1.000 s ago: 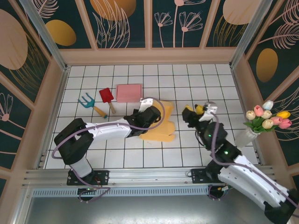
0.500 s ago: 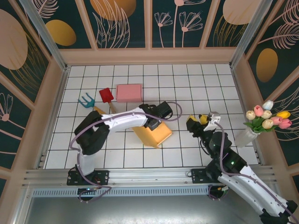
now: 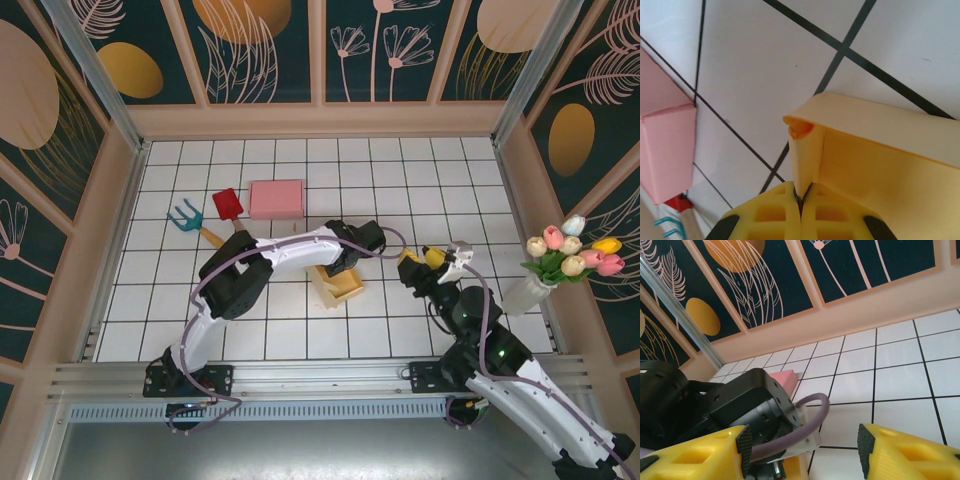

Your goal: Fold the paper box

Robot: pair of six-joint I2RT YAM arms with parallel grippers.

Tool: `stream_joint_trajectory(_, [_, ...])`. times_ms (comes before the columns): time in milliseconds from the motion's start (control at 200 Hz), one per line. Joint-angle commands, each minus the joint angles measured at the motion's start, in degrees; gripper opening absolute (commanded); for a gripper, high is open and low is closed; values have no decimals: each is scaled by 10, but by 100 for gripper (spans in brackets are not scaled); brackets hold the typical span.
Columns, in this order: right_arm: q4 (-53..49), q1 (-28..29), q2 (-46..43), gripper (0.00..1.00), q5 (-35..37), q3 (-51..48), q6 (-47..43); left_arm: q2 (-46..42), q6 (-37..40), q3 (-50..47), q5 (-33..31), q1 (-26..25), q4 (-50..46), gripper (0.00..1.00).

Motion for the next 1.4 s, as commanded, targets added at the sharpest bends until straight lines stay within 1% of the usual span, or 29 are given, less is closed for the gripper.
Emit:
stream_joint_trajectory(0, [17, -2, -9, 61, -20, -9, 14, 42, 12, 0, -49, 5, 9, 10])
stream_joint_trajectory(75, [20, -2, -10, 61, -28, -10, 17, 39, 13, 2, -52, 5, 20, 21])
stream_joint_trajectory(150, [20, -2, -10, 61, -32, -11, 19, 35, 13, 6, -47, 5, 28, 22])
stream_joint_trajectory(265, [16, -2, -14, 60, -33, -10, 19, 32, 14, 17, -59, 5, 32, 23])
stream_joint_trajectory(350, [15, -2, -16, 61, -30, -11, 19, 29, 13, 33, -63, 5, 25, 32])
stream_joint_trajectory(440, [15, -2, -16, 60, -26, -13, 19, 23, 4, 59, -65, 5, 13, 36])
stream_joint_trajectory(626, [15, -2, -16, 61, -15, -17, 20, -8, -30, 120, -71, 3, -11, 42])
stream_joint_trajectory(716, [13, -2, -15, 60, -9, -17, 18, -21, -59, 153, -76, 4, -21, 44])
stream_joint_trajectory(746, [11, -2, -15, 61, -7, -17, 18, -23, -75, 170, -85, 3, -43, 44])
stream_joint_trajectory(806, [11, -2, -15, 61, -4, -16, 17, -25, -120, 212, -114, 3, -75, 46])
stream_joint_trajectory(851, [12, -2, -15, 60, -2, -17, 17, -23, -169, 252, -139, 3, -113, 51])
stream_joint_trajectory(896, [11, -2, -14, 61, 0, -17, 17, -20, -249, 297, -184, 4, -167, 60])
stream_joint_trajectory(911, [11, -2, -13, 61, 0, -16, 17, -19, -287, 316, -195, 6, -194, 63])
stream_joint_trajectory(941, [12, -2, -11, 61, 1, -16, 18, -13, -366, 351, -198, 10, -254, 66])
stream_joint_trajectory(976, [12, -2, -10, 61, 0, -17, 17, -12, -448, 386, -174, 17, -313, 66])
stream_joint_trajectory(986, [11, -2, -9, 61, 0, -16, 17, -15, -461, 390, -166, 19, -319, 66])
stream_joint_trajectory(1006, [11, -2, -8, 61, -1, -15, 17, -28, -481, 379, -140, 21, -321, 63])
stream_joint_trajectory(1091, [14, -2, -2, 61, -3, -16, 17, -84, -598, 303, -31, 31, -320, 67])
stream_joint_trajectory(1126, [15, -2, 1, 61, -5, -16, 17, -104, -648, 274, 19, 37, -321, 66])
stream_joint_trajectory(1176, [15, -2, 6, 61, -7, -15, 17, -132, -713, 217, 98, 47, -321, 60])
stream_joint_trajectory(1216, [15, -2, 9, 61, -8, -14, 17, -150, -758, 168, 145, 51, -320, 58])
stream_joint_trajectory(1271, [14, -2, 12, 61, -7, -12, 16, -175, -807, 123, 171, 52, -321, 58])
stream_joint_trajectory(1321, [12, -2, 13, 61, -4, -12, 14, -194, -851, 85, 173, 51, -319, 59])
stream_joint_trajectory(1396, [12, -3, 14, 61, 0, -14, 13, -207, -871, 54, 168, 51, -313, 59])
